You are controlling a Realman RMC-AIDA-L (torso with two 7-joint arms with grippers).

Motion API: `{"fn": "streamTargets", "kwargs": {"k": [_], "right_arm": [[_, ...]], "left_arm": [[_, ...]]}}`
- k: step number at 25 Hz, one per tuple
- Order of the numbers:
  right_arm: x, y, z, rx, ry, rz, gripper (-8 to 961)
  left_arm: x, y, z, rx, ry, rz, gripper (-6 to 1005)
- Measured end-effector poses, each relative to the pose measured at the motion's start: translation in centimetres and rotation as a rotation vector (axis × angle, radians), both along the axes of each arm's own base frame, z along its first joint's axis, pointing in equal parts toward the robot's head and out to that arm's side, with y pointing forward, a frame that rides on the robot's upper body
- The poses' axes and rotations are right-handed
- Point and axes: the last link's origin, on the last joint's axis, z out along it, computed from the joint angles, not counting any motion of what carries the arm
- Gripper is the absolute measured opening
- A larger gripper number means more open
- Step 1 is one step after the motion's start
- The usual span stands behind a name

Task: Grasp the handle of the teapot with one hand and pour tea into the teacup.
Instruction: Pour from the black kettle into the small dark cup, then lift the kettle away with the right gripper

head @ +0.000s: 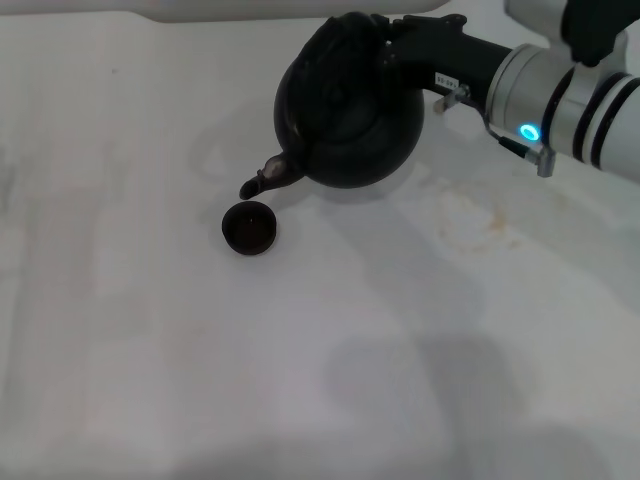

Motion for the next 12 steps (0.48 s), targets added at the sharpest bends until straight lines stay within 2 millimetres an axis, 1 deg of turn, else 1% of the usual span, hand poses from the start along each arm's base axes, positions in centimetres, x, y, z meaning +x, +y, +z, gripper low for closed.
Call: {"fn": "streamTargets", "kwargs": {"k": [12], "right_arm": [[-1.3, -0.6, -1.0, 0.079, -0.102, 0.066, 225]], "left_arm": [[0.1, 0.2, 0.0, -0.002, 0.0, -0.002, 883]]}}
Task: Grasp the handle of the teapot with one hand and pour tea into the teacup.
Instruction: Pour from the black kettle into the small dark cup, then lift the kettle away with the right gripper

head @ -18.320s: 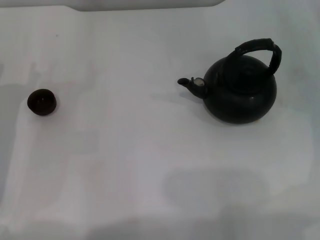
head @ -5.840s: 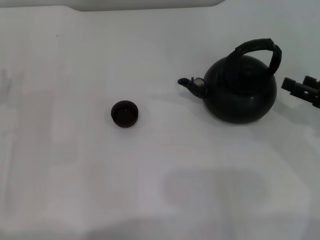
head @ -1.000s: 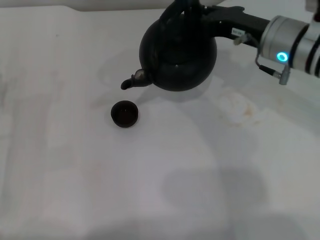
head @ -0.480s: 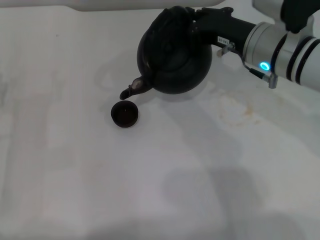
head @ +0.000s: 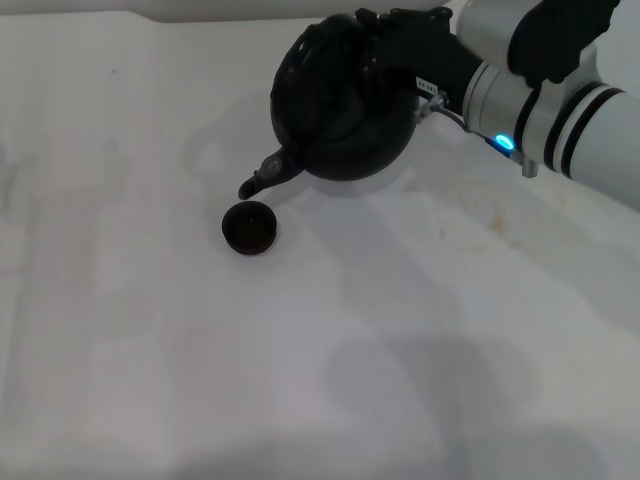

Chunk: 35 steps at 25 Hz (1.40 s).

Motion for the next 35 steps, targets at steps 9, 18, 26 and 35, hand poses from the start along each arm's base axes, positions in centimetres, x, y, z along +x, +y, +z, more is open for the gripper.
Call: {"fn": "streamTargets", "kwargs": {"k": [9, 18, 26, 35], "right_arm": [[-0.5, -0.8, -0.5, 0.02, -0.054, 0.048, 225], [-0.8, -1.2, -0.9, 0.031, -0.09, 0.081, 221], [-1.1, -1.3, -0.9, 0.05, -0.113, 0.098, 222], [-1.1, -1.2, -0.9, 0.055, -0.12, 0.104, 219]], "left_arm": [[0.0, 0.0, 0.1, 0.001, 0.001, -0.001, 883], [0.0, 0.0, 0.1, 0.003, 0.001, -0.003, 883], [0.1, 0.0, 0.0, 0.003, 0.0, -0.004, 883], [0.1, 0.0, 0.0, 0.003, -0.001, -0.005, 883]]}}
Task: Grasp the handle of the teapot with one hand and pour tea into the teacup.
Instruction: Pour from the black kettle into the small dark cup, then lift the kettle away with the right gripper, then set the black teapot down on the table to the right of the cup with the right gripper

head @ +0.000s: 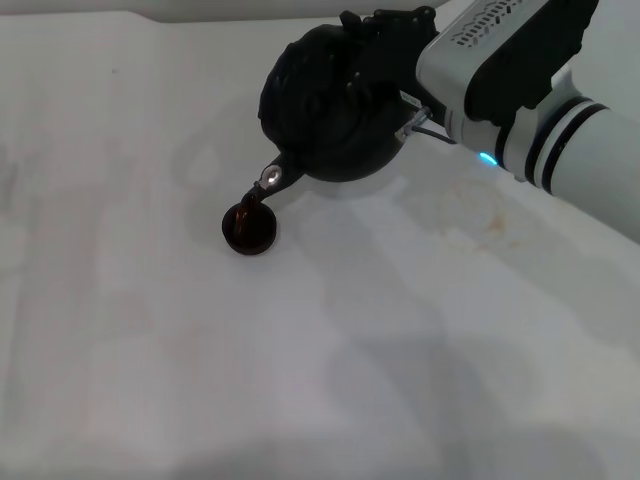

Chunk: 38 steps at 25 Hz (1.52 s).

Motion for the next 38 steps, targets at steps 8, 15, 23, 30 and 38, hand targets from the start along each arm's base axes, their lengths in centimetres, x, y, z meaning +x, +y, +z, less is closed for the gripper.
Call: {"fn": "streamTargets", "kwargs": {"k": [8, 15, 23, 30, 38], "right_arm": [[0.3, 0.3, 0.3, 0.007, 0.01, -0.019, 216], [0.8, 0.5, 0.7, 0.009, 0.057, -0.068, 216], [1.4, 0.2, 0.8, -0.01, 0.096, -0.102, 216], [2.0, -0.1, 1.0, -0.033, 0.133, -0.125, 216], [3.9, -0.4, 2.5, -0.043, 0.262, -0.216, 217]], "left_arm": [[0.1, 0.1, -0.1, -0.002, -0.005, -0.002, 883], [0.1, 0.2, -0.1, -0.001, -0.006, -0.003, 883], [0.2, 0.2, -0.1, 0.0, -0.006, -0.005, 883], [0.2, 0.2, -0.1, 0.001, -0.006, -0.006, 883], [0.3, 0.2, -0.2, -0.002, -0.007, -0.01, 882]]}}
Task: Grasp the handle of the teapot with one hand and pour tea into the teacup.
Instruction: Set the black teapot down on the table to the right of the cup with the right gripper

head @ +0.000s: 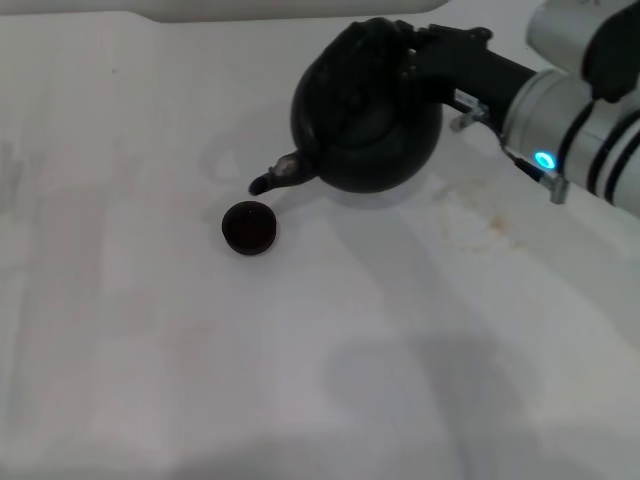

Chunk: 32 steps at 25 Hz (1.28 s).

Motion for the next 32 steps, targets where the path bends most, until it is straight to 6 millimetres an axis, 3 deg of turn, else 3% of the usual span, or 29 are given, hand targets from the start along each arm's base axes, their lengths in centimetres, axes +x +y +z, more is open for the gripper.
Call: {"fn": "streamTargets", "kwargs": {"k": [5, 11, 12, 17, 32], "right_arm": [[1.2, -0.3, 1.1, 0.003, 0.067, -0.046, 217], [3.9, -1.7, 2.6, -0.001, 0.149, -0.107, 217], [5.2, -2.2, 2.8, -0.004, 0.164, -0.142, 217], [7.2, -2.9, 2.7, -0.027, 0.202, -0.203, 217], [8.9, -3.1, 1.9, -0.05, 0.197, -0.256, 220]], "left_arm": [[0.0, 0.0, 0.0, -0.001, 0.001, 0.0, 882], [-0.1, 0.0, 0.1, -0.001, 0.002, 0.001, 882], [-0.1, 0.0, 0.1, -0.001, 0.003, 0.002, 882], [-0.1, 0.2, 0.1, -0.003, 0.005, 0.002, 882], [0.1, 0.3, 0.2, 0.0, 0.008, -0.005, 882]]}}
